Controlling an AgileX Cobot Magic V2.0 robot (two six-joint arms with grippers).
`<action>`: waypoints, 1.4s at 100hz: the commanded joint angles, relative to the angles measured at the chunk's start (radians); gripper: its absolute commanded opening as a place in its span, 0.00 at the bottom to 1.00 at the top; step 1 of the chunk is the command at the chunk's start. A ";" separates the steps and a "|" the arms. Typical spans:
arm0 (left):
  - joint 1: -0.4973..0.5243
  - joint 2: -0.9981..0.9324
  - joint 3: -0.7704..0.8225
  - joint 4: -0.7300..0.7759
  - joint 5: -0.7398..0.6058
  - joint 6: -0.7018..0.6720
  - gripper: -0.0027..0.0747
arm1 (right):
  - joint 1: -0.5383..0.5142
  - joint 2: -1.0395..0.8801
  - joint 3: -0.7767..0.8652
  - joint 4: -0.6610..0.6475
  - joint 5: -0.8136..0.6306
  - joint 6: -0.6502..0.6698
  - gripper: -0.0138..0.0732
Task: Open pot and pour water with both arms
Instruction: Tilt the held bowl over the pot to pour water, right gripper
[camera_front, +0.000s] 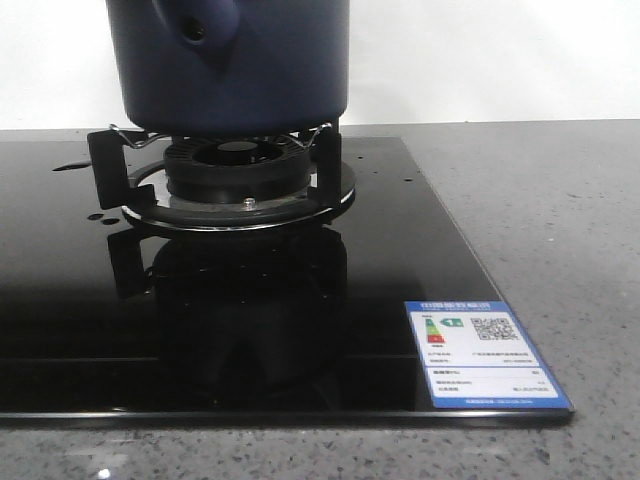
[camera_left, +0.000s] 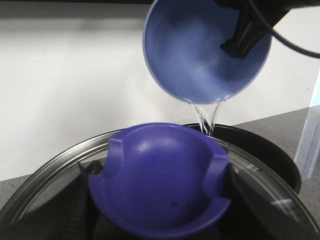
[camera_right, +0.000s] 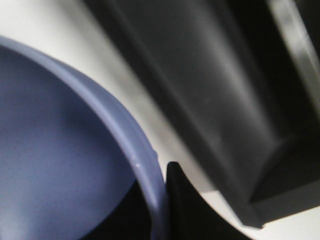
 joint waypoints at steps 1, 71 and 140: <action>-0.008 -0.012 -0.032 -0.041 0.004 -0.003 0.40 | 0.020 -0.060 -0.033 -0.142 -0.071 0.007 0.09; -0.027 -0.012 -0.032 -0.041 -0.022 -0.003 0.40 | 0.036 -0.076 -0.033 -0.235 -0.080 0.049 0.09; -0.093 -0.006 -0.065 -0.042 -0.008 -0.003 0.40 | -0.365 -0.255 -0.035 0.884 0.344 0.173 0.09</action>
